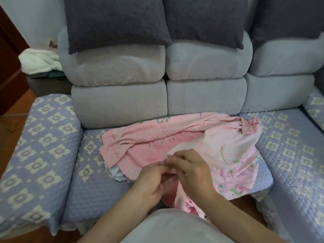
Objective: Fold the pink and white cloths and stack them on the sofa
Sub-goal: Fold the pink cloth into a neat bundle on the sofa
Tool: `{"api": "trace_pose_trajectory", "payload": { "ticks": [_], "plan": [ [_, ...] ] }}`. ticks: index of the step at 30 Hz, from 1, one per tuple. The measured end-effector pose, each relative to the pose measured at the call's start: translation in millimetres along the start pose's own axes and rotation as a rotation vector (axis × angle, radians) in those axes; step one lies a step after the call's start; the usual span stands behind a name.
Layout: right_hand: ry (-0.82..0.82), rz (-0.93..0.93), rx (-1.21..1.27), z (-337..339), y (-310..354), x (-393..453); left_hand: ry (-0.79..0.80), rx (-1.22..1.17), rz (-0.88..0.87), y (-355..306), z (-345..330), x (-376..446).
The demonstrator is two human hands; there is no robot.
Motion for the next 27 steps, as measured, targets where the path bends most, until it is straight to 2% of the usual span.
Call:
{"api": "trace_pose_trajectory", "payload": {
  "ticks": [2,9,16,23,27],
  "plan": [
    [0.069,0.098,0.004,-6.7,5.9,-12.7,-0.004,0.021,0.008,-2.1,4.4,-0.3],
    [0.132,0.146,0.043,-12.5,3.6,-23.5,-0.039,0.105,0.033,-5.6,14.5,-3.0],
    [0.103,0.178,-0.071,5.5,6.8,-18.4,-0.079,0.167,-0.04,-16.1,9.4,-4.8],
    [0.167,0.237,-0.216,-3.6,19.0,-27.8,-0.059,0.202,-0.002,-9.5,7.5,0.3],
    [0.194,0.173,-0.156,-8.2,12.5,-31.8,-0.079,0.127,0.091,-2.7,0.8,4.7]
  ]
}}
Point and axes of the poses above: each hand's wrist, its own x-axis towards the middle knuckle, its own z-axis out of the back of the hand, y = z × x, the point moved 6 cm from there along x, towards the middle knuckle, and after that the axes turned 3 degrees about z, right-handed, at the moved point
